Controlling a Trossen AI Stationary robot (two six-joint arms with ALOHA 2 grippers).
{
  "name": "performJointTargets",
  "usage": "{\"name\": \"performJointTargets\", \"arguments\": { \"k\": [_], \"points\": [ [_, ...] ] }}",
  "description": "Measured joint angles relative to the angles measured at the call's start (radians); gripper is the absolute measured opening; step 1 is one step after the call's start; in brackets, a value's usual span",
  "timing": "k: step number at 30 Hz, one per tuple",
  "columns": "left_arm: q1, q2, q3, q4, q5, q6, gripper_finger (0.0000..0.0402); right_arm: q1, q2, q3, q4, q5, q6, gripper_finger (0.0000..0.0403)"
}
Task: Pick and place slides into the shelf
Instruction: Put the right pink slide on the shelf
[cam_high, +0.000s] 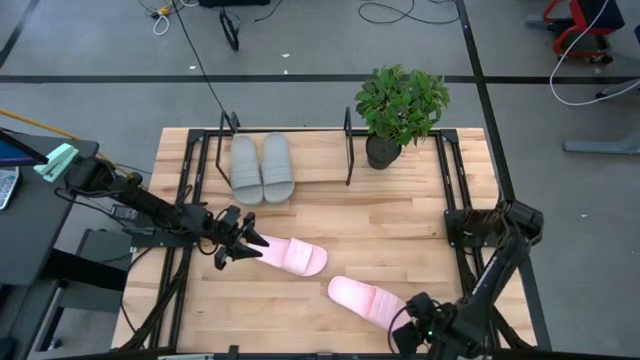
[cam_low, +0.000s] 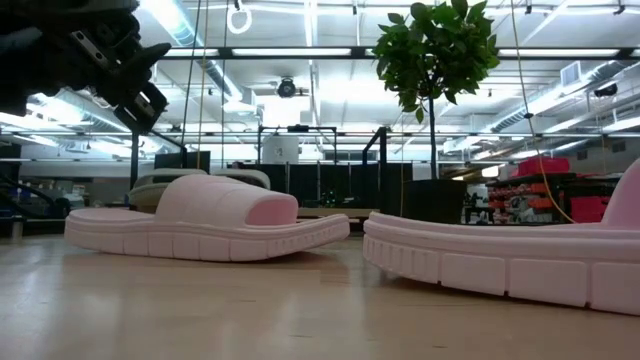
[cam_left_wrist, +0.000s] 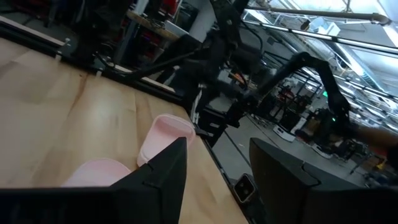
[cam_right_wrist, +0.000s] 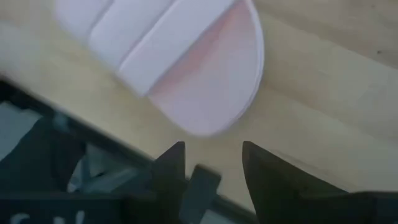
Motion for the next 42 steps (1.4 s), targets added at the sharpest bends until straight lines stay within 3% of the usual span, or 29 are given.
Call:
{"name": "performJointTargets", "arguments": {
  "k": [13,20,29,32,36,42],
  "points": [
    [0.057,0.0,0.0,-0.001,0.038,-0.011,0.018,-0.051,0.028,0.0,-0.028,-0.009,0.014,0.0167],
    [0.079,0.0,0.0,-0.001,0.04,-0.011,0.0174,-0.039,0.028,0.0,-0.027,0.188,-0.033,0.0162],
    [0.079,0.0,0.0,-0.001,0.04,-0.01,0.0173,-0.056,0.028,0.0,0.054,0.235,-0.064,0.016],
    [0.079,0.0,0.0,-0.001,0.04,-0.011,0.0175,-0.058,0.028,0.0,0.033,0.217,-0.04,0.0162],
    [0.079,0.0,0.0,-0.001,0.039,-0.011,0.0178,-0.064,0.028,0.0,-0.014,0.106,0.038,0.0179],
    [0.079,0.0,0.0,-0.001,0.039,-0.015,0.0173,-0.105,0.028,-0.003,-0.001,0.106,0.057,0.0224]
  ]
}}
